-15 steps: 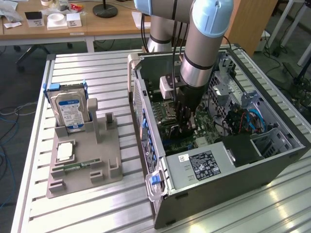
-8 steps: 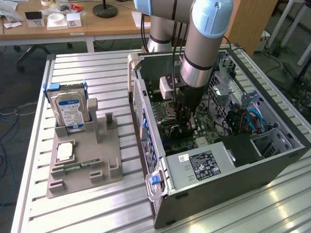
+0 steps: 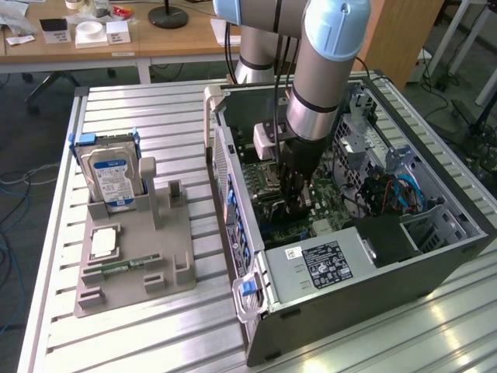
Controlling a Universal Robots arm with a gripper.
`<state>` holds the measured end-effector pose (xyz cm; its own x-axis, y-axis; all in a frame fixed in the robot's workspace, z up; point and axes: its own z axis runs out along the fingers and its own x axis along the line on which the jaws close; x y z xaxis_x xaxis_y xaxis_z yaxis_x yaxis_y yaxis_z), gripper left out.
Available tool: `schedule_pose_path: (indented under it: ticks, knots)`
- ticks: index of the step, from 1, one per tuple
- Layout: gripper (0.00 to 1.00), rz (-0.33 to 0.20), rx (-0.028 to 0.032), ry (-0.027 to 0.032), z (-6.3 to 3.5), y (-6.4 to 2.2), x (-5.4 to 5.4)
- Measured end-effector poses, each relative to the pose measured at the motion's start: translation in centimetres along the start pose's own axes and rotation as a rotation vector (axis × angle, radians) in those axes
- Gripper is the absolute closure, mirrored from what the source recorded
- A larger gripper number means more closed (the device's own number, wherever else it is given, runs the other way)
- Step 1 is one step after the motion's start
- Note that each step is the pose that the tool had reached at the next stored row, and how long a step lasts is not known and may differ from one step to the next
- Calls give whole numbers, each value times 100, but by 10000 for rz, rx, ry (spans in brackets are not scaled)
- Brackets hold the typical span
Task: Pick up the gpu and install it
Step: 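Insert the gpu into the slot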
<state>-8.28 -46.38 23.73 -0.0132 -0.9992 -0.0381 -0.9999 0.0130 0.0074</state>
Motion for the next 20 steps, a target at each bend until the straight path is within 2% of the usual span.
schedule_pose_path:
  ticks: [20]
  knots:
    - [73, 0, -4, -4, 7, 1, 0]
